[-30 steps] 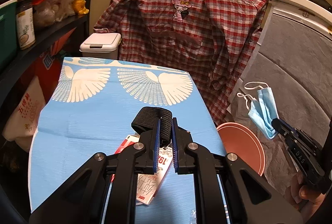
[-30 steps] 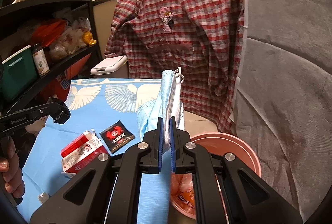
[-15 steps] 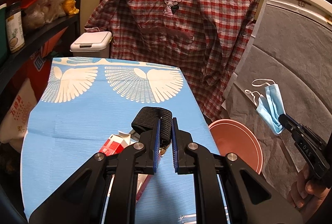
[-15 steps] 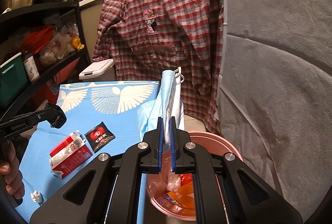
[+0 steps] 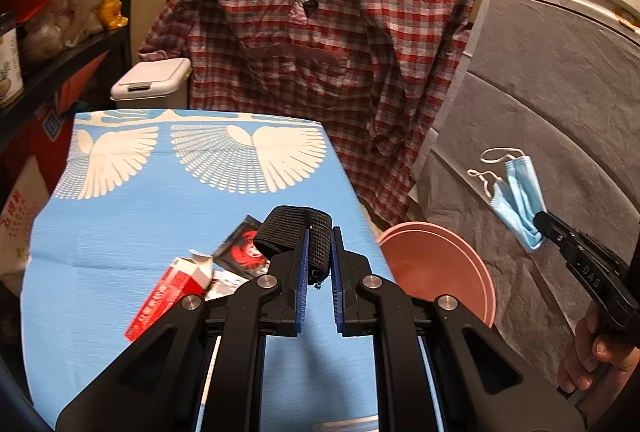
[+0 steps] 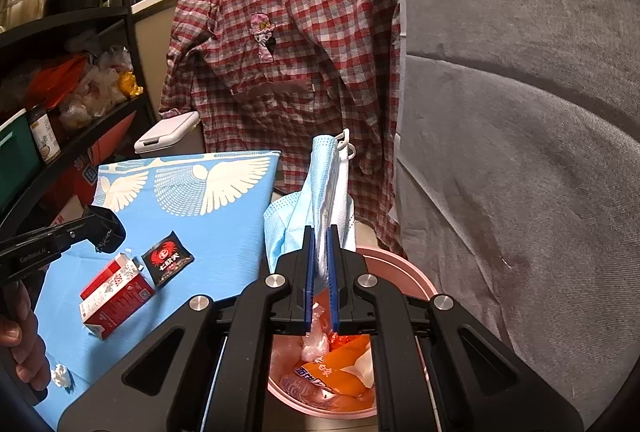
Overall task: Collect trash
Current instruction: 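Carry the blue mask with the right tool over the pink bucket and release it, then move the black strap with the left tool over the pink bucket and drop it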
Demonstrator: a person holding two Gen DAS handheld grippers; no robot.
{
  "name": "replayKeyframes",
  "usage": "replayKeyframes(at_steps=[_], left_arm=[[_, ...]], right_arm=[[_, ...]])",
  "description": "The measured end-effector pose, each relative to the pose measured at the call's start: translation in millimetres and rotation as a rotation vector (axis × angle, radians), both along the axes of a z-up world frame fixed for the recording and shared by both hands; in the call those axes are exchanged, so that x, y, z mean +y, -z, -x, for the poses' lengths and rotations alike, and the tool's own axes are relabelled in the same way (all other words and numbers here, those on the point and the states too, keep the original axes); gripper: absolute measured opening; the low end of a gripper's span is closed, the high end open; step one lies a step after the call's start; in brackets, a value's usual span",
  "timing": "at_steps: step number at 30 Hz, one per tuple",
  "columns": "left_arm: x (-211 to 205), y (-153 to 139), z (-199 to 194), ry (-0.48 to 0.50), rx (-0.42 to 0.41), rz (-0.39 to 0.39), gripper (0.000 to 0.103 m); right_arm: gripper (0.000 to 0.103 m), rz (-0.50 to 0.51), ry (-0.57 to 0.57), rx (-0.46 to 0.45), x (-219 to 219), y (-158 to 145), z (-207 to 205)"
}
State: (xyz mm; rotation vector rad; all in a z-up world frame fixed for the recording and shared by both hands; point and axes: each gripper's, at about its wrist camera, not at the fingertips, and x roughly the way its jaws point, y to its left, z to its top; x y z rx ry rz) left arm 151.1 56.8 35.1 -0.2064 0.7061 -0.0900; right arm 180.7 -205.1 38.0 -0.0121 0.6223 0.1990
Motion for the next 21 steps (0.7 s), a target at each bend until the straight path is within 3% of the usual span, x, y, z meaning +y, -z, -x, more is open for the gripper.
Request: replayKeyframes(at_steps=[10,21], left_arm=[[-35.8,7.3,-5.9,0.111,0.0,0.04,0.01],[-87.3,16.2,-13.9,0.22,0.011,0.024,0.01]], right_arm=[[0.007,-0.008,0.024,0.036,-16.0,3.4,-4.9],[0.007,-0.017,0.03,0.071,-25.2,4.8,-10.5]])
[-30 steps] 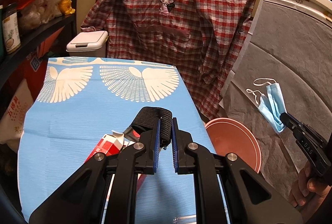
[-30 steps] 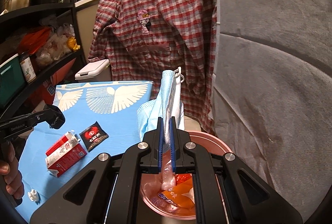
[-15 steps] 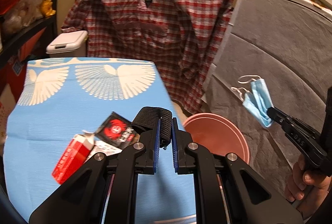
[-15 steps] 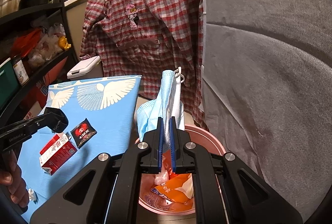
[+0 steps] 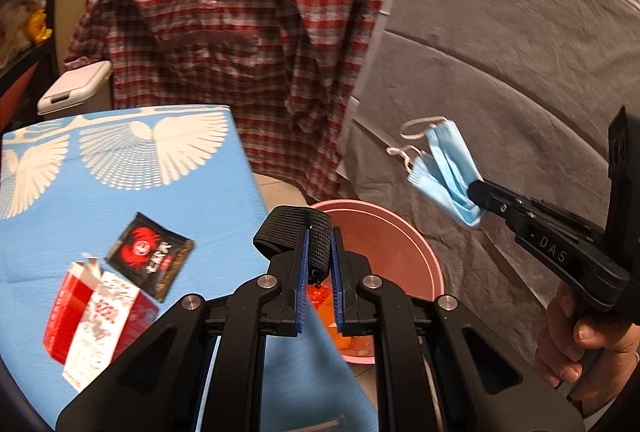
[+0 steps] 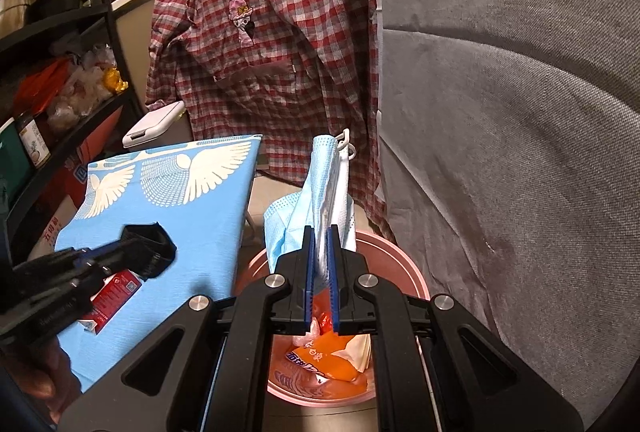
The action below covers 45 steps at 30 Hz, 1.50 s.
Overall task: Collect trash
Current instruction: 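Move the black strap with the left tool over the pink bucket and drop it, then grasp the crumpled tissue with the left tool while the right tool grasps the clear straws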
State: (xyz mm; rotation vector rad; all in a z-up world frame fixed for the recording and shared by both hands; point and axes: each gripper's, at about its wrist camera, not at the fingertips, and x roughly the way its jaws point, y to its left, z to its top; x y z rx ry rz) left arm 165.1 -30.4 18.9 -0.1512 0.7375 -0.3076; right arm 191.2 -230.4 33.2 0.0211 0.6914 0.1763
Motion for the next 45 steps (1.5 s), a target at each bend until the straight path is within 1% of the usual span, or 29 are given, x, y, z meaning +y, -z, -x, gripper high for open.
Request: replayKeyframes(at_steps=[6,9,11,12,13,14,19,24,29,35,37,41,45], left_arm=[[-20.0,4.5,-6.1,0.031,0.017,0.004,0.01],[-30.2,6.2,-8.2,0.048,0.025,0.006,0.011],[-37.2,9.1,-11.0,0.066,0.04,0.009,0.015],[-39.3,9.9,-12.2,0.068,0.044,0.009,0.024],[-40.6,10.3,-12.9,0.065,0.042,0.006,0.031],[-40.8,10.4,-12.8,0.063,0.04,0.006,0.031],[-35.3,10.0,-12.1,0.059,0.04,0.016,0.031],[-24.9,5.1,-6.2,0.059,0.019,0.0,0.031],[3.4,-1.9,3.8,0.031,0.0,-0.019,0.031],[58.9,-16.2,22.7,-0.043,-0.032,-0.025,0.031],[83.1,-23.8,30.9,-0.08,-0.045,-0.019,0.031],[123.8,-35.0,45.6,-0.148,-0.061,-0.004,0.031],[155.0,-39.9,62.9,-0.201,-0.069,-0.004,0.031]], right_arm=[[0.008,-0.02,0.02,0.008,-8.8,-1.7,-1.3],[0.011,-0.025,0.026,0.016,-12.0,-1.1,-2.6],[0.017,-0.029,0.033,0.031,-13.5,0.8,-4.7],[0.021,-0.031,0.035,0.036,-14.2,1.1,-5.5],[0.032,-0.033,0.039,0.039,-15.0,1.5,-6.2],[0.04,-0.033,0.042,0.039,-15.3,1.3,-6.8],[0.042,-0.034,0.044,0.029,-16.5,-0.7,-5.7],[0.042,-0.037,0.026,0.011,-12.8,-3.1,-2.4],[0.042,-0.033,-0.04,-0.027,1.8,-8.3,8.1],[0.042,-0.035,-0.144,-0.036,27.6,-7.4,21.7],[0.042,-0.044,-0.187,-0.03,36.2,-6.7,27.0],[0.041,-0.043,-0.303,-0.013,58.6,-3.1,42.6],[0.041,-0.016,-0.429,0.016,85.3,6.4,60.3]])
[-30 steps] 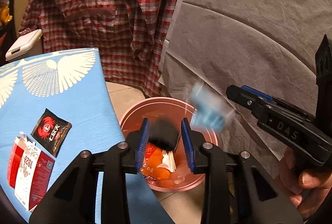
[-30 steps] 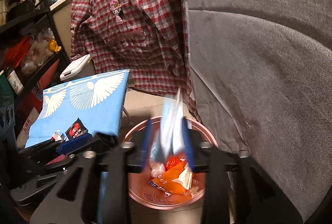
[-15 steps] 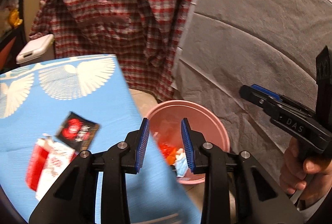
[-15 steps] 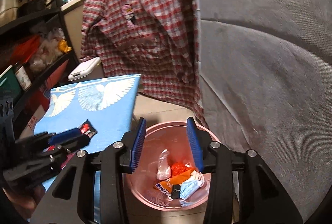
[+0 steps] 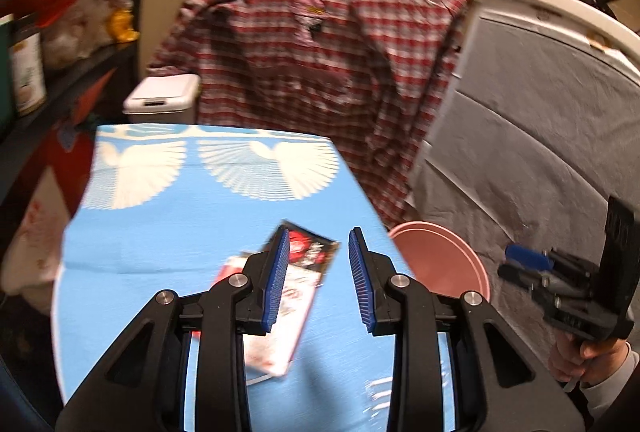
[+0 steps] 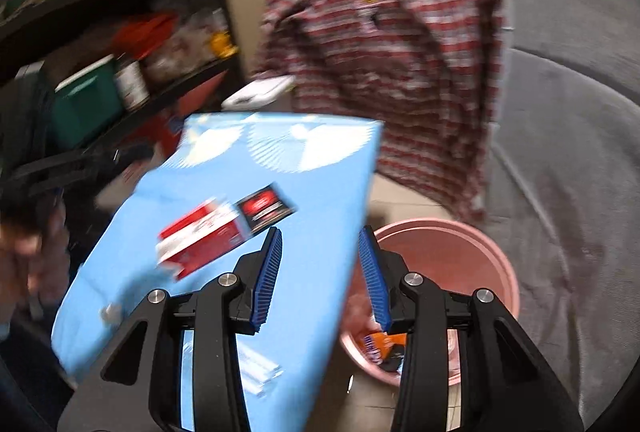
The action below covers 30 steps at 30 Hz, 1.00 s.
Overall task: Collect trash
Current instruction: 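Grasp the crumpled tissue with the left tool while the right tool grasps the clear straws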
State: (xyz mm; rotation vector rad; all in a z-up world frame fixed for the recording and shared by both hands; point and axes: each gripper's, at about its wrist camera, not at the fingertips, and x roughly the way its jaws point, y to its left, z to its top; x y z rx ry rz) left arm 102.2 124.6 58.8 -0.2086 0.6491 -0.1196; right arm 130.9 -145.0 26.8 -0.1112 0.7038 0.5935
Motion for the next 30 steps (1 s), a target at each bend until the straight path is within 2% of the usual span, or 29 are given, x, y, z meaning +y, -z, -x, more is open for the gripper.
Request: replayKeyframes(at_steps=[5,14,18,20,27,30], left_arm=[[20.6,2.2,22.4,-0.035,0.008,-0.022,0.03],[38.2,27.0,64.8,-0.033,0.085,-0.049,0.03],[40.0,44.0,79.4,-0.004,0.144,-0.08,0.03],[39.7,51.5,84.0,0.013,0.178,-0.087,0.03],[27.5,81.2,103.3,0.132,0.305,-0.129,0.03],[18.8,96.5,111.4,0.177,0.36,-0.174,0.03]], right_arm=[[0.041,0.038,-0.124,0.022,27.0,15.6,22.6],[0.042,0.204,-0.327,0.068,60.4,65.3,54.0],[0.042,0.242,-0.349,0.094,64.2,78.8,54.4],[0.045,0.256,-0.357,0.104,66.6,83.8,54.5],[0.046,0.341,-0.362,0.113,71.2,100.4,53.6],[0.046,0.364,-0.356,0.111,73.0,102.1,53.1]])
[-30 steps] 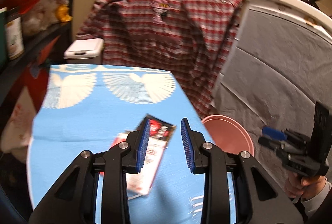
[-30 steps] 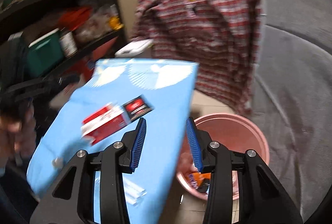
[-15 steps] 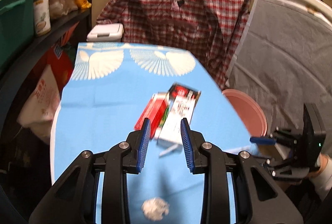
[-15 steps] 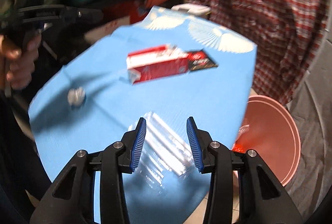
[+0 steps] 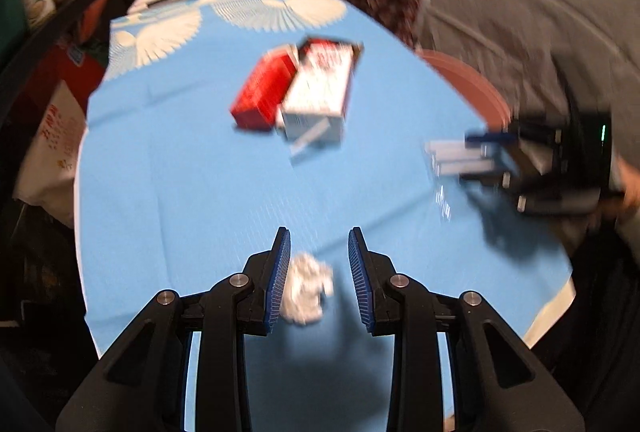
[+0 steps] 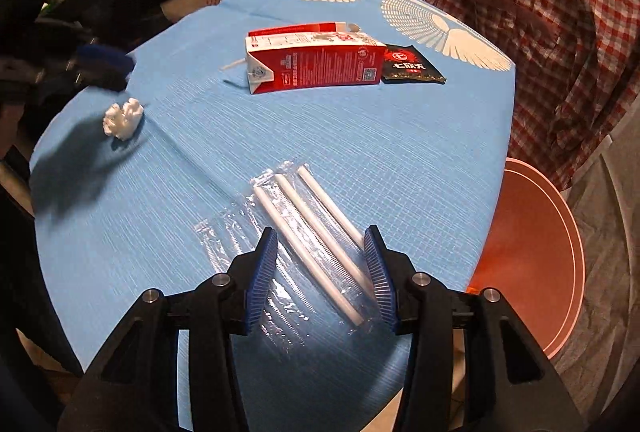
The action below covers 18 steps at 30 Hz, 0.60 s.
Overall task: Collect trash
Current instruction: 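Grasp the crumpled tissue with the left tool while the right tool grasps the clear straws, then lift the clear straws with the right tool and carry them over the pink bucket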
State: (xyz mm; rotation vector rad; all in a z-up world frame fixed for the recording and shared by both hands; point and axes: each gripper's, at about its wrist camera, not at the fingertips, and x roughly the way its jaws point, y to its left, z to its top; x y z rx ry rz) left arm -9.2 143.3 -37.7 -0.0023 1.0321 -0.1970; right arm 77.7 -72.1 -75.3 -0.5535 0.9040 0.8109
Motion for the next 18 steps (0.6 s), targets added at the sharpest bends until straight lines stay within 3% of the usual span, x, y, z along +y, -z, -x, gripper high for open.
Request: replayKeyframes(at_steps=[7,8,9,15,18], left_arm=[[-1.1,26.4,6.7,0.017,0.09,-0.087,0.03],[-0.5,26.5,6.7,0.014,0.091,-0.09,0.027],[0.4,26.6,6.7,0.011,0.092,-0.092,0.016],[1.0,12.5,3.7,-0.004,0.045,-0.063,0.013],[-1.5,4.7,-0.7,-0.009,0.018,-0.049,0.013]], right_arm=[[0.044,0.041,-0.003,-0.01,3.7,4.5,-0.7],[0.041,0.045,-0.001,-0.012,4.0,5.1,-0.8],[0.039,0.051,0.001,-0.015,4.0,5.9,-1.2],[0.007,0.043,0.016,-0.036,-1.4,-0.7,-4.5],[0.005,0.022,0.028,-0.045,-4.6,-8.7,-4.3]])
